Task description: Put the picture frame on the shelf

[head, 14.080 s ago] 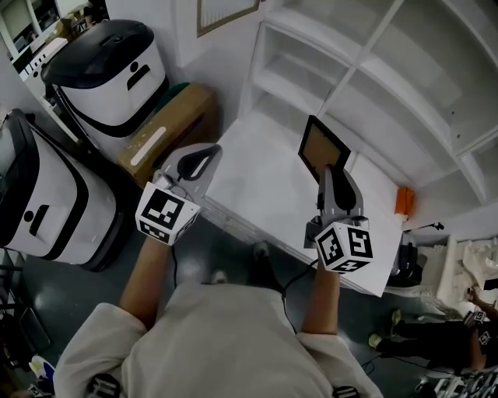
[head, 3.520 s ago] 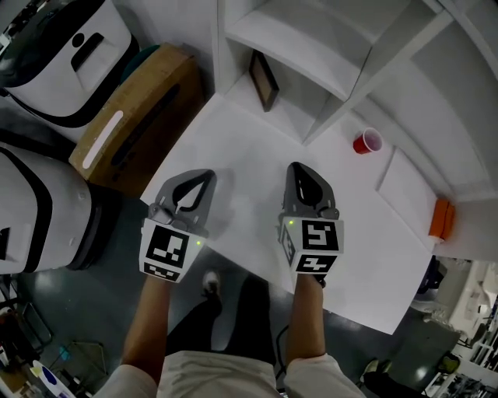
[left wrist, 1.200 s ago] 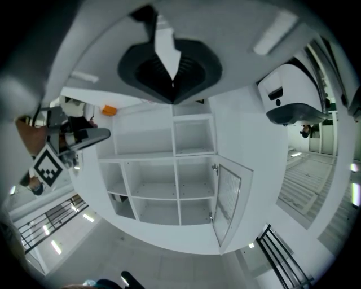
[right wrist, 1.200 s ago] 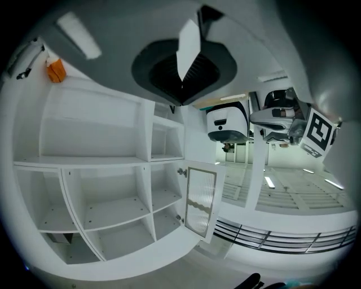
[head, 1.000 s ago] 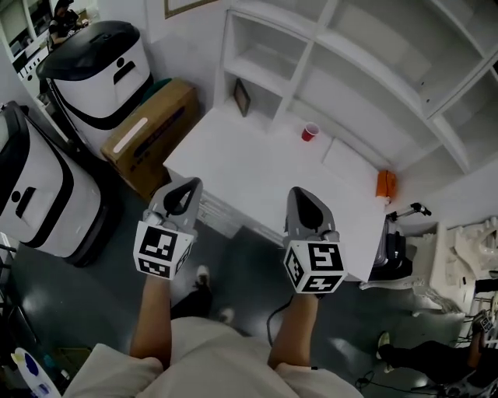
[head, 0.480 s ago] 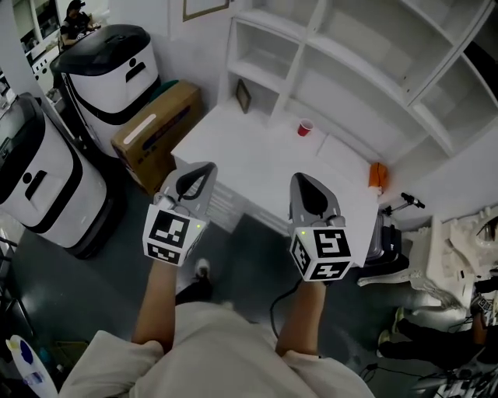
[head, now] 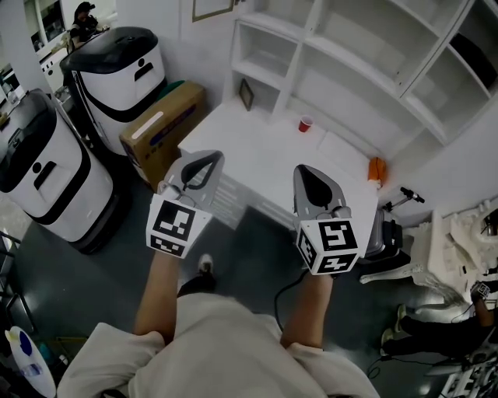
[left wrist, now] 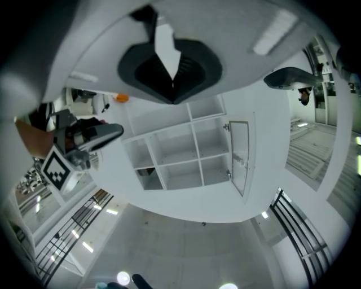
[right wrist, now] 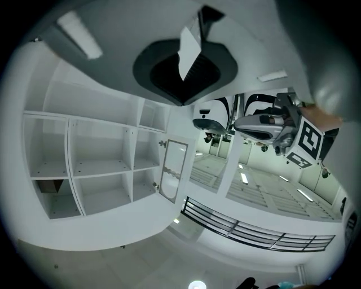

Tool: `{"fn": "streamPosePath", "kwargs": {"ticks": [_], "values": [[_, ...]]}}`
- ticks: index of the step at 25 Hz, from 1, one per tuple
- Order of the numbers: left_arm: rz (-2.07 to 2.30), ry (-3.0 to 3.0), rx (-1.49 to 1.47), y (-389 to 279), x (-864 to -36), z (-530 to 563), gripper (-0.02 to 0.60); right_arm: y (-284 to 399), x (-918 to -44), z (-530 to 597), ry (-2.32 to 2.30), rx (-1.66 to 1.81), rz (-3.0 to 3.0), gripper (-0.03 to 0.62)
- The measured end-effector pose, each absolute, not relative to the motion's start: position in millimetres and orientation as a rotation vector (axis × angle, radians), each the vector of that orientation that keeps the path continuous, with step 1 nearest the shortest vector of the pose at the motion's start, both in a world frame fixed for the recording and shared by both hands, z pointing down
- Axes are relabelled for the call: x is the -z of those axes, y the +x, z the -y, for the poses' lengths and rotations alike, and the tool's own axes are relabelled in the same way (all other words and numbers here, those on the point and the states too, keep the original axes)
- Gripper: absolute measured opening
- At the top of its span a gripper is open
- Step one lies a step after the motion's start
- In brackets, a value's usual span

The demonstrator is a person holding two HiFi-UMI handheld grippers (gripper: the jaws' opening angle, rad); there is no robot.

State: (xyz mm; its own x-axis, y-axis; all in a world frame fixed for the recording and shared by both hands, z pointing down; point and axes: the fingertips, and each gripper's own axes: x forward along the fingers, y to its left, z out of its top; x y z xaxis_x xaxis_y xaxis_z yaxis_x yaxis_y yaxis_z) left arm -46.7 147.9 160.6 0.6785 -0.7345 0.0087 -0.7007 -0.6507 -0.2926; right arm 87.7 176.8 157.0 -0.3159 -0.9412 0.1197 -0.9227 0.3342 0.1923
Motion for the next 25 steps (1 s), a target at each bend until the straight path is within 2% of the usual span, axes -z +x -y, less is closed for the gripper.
{"fn": "streamPosePath", "kwargs": {"ticks": [25], "values": [[-1.056, -2.617, 0.237, -28, -163, -171, 0.003, 86, -175, -193, 1.568, 0.157, 2.375, 0.005]]}}
